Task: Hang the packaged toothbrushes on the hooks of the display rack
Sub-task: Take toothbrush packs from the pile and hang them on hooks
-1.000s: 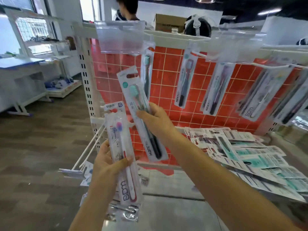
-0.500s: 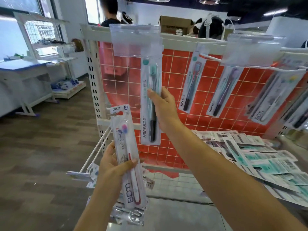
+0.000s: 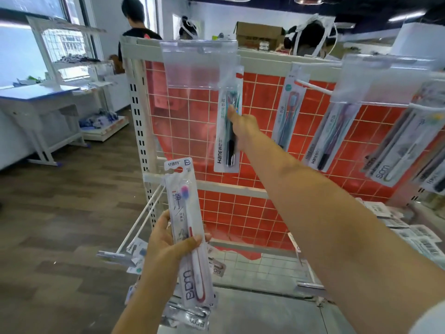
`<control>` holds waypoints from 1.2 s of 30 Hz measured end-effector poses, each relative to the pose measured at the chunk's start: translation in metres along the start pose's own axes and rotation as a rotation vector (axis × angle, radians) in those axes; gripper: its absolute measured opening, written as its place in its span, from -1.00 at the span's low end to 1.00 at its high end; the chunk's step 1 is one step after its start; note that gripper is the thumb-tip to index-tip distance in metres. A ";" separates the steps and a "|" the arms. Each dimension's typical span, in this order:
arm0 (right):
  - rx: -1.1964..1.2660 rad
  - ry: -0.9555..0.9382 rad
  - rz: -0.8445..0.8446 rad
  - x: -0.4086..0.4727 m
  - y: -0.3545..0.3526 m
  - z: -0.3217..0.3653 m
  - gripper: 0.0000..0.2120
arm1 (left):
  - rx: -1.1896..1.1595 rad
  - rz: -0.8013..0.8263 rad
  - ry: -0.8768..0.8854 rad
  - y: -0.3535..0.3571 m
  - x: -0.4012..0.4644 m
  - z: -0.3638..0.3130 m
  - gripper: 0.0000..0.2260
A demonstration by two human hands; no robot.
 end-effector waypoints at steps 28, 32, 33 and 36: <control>-0.026 -0.054 0.173 -0.145 -0.051 -0.075 -0.89 | 0.099 0.097 0.086 0.041 -0.006 -0.003 -0.50; 0.040 -0.068 0.284 -0.169 -0.063 -0.084 -0.85 | 0.088 0.128 0.101 0.047 -0.010 -0.005 -0.51; 0.054 -0.062 0.308 -0.173 -0.066 -0.087 -0.86 | 0.083 0.132 0.097 0.048 -0.011 -0.005 -0.51; 0.064 -0.038 0.368 -0.181 -0.071 -0.094 -0.88 | 0.076 0.144 0.091 0.051 -0.013 -0.005 -0.50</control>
Point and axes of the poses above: each hand's wrist, its own x-axis towards the middle knuckle, its own y-axis out of the palm, z = x × y, the point moved 1 cm from there along x, towards the middle knuckle, and after that the axes turned 3 degrees about -x, right-handed, at the moved point
